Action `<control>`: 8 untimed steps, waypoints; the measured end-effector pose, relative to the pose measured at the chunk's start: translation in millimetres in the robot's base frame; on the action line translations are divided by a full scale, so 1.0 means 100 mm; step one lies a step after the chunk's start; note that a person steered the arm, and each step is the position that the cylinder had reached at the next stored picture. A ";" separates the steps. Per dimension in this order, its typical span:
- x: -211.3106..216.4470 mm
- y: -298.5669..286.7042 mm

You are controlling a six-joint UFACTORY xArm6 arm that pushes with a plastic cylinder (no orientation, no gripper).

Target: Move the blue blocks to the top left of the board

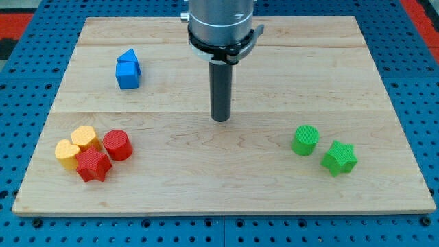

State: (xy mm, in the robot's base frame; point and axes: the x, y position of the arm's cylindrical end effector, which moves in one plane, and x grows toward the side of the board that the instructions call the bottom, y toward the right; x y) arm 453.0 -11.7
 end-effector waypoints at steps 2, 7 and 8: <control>0.00 -0.67; -0.98 -1.56; -1.36 -1.51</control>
State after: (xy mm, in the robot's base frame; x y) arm 317.4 -162.7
